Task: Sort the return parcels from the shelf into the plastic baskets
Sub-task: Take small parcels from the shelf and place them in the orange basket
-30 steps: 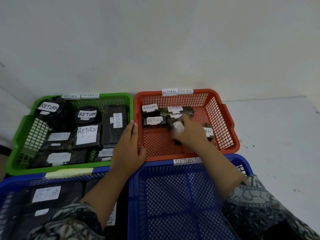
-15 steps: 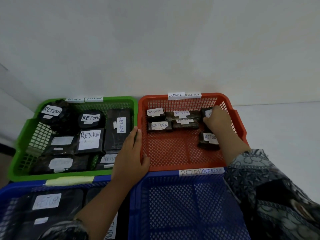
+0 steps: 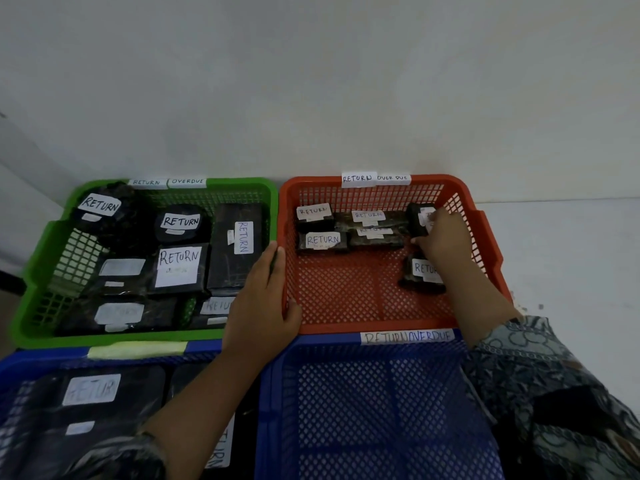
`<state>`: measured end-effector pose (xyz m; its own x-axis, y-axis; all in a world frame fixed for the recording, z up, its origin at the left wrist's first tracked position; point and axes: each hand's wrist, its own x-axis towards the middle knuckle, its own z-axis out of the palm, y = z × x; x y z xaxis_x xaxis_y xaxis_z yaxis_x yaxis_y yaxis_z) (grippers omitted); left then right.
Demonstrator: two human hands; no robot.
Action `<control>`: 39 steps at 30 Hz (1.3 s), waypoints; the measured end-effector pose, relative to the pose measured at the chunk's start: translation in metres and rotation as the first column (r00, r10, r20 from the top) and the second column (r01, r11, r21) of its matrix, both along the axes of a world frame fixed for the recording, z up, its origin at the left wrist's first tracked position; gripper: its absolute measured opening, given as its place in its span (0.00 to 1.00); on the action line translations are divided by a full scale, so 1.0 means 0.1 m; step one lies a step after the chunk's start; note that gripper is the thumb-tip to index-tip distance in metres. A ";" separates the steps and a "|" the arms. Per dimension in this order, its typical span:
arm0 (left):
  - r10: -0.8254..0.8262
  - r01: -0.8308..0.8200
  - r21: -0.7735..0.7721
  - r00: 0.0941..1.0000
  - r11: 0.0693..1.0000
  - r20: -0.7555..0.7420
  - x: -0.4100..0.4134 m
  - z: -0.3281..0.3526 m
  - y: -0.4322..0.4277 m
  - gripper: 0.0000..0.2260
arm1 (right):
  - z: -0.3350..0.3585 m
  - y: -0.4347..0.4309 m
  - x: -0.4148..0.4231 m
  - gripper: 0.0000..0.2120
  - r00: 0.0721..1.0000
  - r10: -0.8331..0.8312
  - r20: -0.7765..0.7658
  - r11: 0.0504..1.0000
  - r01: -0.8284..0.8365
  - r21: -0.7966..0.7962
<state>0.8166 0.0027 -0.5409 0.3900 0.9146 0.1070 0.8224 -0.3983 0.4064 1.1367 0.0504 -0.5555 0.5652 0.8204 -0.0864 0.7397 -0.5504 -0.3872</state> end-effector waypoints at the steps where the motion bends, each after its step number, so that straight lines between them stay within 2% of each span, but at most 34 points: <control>1: 0.000 0.000 0.001 1.000 1.000 0.003 0.00 0.00 0.00 0.36 | 0.00 -0.01 0.00 0.27 1.000 -0.001 0.007 1.000 0.001 0.000; 6: -0.008 0.008 0.003 1.000 1.000 0.011 0.01 0.00 0.00 0.36 | 0.13 -0.05 -0.05 0.28 1.000 0.016 0.005 1.000 -0.016 -0.014; 10: 0.001 -0.001 0.003 1.000 1.000 0.005 0.01 0.01 -0.01 0.36 | 0.43 -0.26 -0.11 0.28 0.986 0.076 0.150 0.997 -0.079 0.014; 11: 0.001 -0.001 0.004 1.000 1.000 0.006 0.01 0.02 -0.01 0.36 | 0.50 -0.34 -0.11 0.29 0.981 0.109 0.161 0.994 -0.105 -0.031; 14: -0.006 0.006 0.003 1.000 1.000 0.008 0.01 0.01 -0.01 0.35 | 0.58 -0.57 -0.13 0.33 0.966 0.239 0.098 0.922 -0.194 -0.336; 16: -0.012 0.012 0.005 1.000 1.000 0.006 0.01 0.00 -0.01 0.35 | 0.50 -0.68 -0.15 0.31 0.953 0.300 0.049 0.879 -0.256 -0.403; 21: -0.005 0.005 0.008 1.000 1.000 -0.003 0.00 -0.01 0.01 0.35 | 0.37 -0.76 -0.13 0.26 0.947 0.314 0.074 0.928 -0.289 -0.236; 34: -0.009 0.009 -0.013 1.000 1.000 -0.021 0.00 0.03 0.00 0.35 | 0.33 -0.79 -0.15 0.26 0.964 0.261 0.054 0.949 -0.245 -0.199; 39: -0.038 0.036 -0.043 0.998 0.998 -0.042 -0.01 0.07 -0.01 0.35 | 0.46 -0.97 -0.31 0.25 0.989 0.136 0.064 0.987 -0.130 -0.096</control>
